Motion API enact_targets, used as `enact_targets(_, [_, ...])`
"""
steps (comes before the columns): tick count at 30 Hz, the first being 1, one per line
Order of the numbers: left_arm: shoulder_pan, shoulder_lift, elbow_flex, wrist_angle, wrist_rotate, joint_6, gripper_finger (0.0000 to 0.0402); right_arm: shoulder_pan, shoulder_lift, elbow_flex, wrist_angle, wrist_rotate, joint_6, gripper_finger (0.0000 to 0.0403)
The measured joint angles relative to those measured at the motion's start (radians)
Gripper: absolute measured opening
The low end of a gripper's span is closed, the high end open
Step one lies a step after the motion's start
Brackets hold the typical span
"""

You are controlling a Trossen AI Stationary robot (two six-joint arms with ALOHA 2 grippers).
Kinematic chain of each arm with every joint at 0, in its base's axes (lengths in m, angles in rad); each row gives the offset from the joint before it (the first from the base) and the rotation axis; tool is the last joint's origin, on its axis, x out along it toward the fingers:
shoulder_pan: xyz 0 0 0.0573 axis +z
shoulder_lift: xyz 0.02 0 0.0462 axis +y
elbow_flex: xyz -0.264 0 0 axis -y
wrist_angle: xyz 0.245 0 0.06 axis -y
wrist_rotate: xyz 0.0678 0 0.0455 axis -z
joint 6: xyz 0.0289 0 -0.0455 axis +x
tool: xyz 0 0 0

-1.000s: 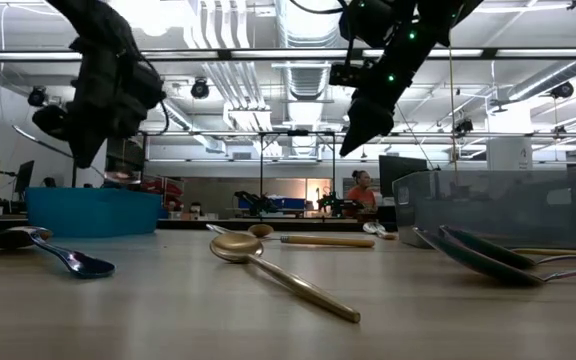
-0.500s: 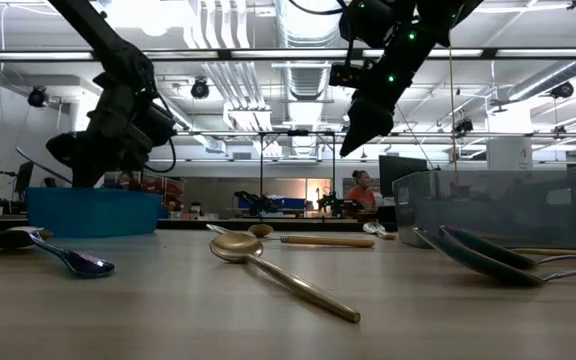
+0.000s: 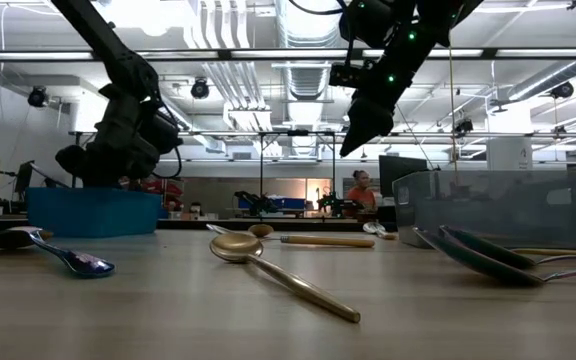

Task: Sort silverware by color (type)
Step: Put the blue spoon into the blue bin

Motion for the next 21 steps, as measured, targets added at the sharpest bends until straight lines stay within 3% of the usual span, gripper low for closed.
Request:
enact_targets(10, [0.0, 0.0, 0.0, 0.01, -0.002, 0.007, 0.0013, 0.0, 0.0, 0.0, 0.001, 0.0, 0.0, 0.0183])
enact_targets(21, [-0.002, -0.009, 0.033, 0.002, -0.002, 0.064, 0.0048, 0.0, 0.0, 0.0, 0.001, 0.0, 0.005, 0.0183])
